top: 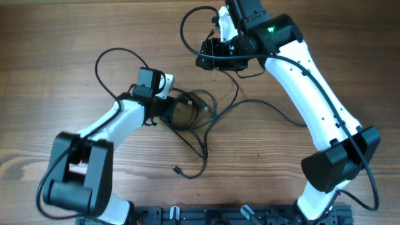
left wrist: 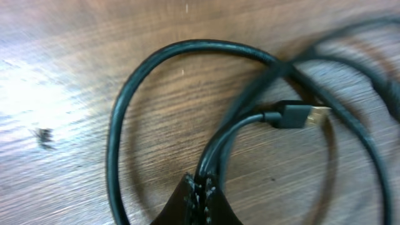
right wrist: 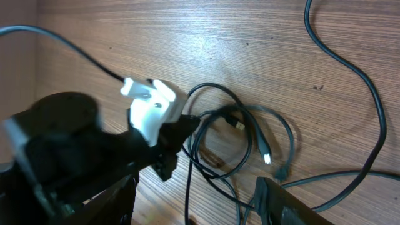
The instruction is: Untangle cables
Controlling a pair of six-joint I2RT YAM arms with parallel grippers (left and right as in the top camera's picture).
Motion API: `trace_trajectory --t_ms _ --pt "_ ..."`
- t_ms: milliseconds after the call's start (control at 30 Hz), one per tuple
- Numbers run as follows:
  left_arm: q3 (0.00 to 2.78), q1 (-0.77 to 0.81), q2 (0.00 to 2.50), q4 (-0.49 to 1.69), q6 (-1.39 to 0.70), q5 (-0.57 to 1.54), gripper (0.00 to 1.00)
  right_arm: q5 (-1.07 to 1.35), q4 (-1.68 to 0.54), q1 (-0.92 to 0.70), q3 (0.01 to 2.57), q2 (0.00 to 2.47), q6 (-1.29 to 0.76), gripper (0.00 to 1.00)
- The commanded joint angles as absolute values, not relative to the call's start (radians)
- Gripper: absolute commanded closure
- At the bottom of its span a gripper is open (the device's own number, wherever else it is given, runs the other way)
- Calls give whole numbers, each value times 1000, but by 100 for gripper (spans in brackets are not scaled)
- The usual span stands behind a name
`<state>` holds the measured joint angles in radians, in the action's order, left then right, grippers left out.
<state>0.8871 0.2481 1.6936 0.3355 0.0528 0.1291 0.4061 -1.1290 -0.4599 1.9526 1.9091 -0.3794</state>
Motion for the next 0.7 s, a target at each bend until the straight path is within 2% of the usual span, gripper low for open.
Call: trace_trajectory --t_ms 0,167,367,467,567,667 --pt "891 244 1546 333 -40 138 96 388 -1133 -460 1969 1879 -366 37" --pt "891 244 1386 406 -223 127 96 389 -1138 -461 1969 1879 -365 37" --pt "891 162 1204 432 -642 44 96 405 -1142 -461 1969 1881 -329 37" --pt "891 119 1113 432 -738 101 96 481 -1139 -461 1969 1889 -219 37" --pt "891 97 1032 435 -772 168 96 653 -1138 -469 1969 1893 30 37" --pt "891 97 998 435 -772 242 96 663 -1137 -497 1969 1893 149 37"
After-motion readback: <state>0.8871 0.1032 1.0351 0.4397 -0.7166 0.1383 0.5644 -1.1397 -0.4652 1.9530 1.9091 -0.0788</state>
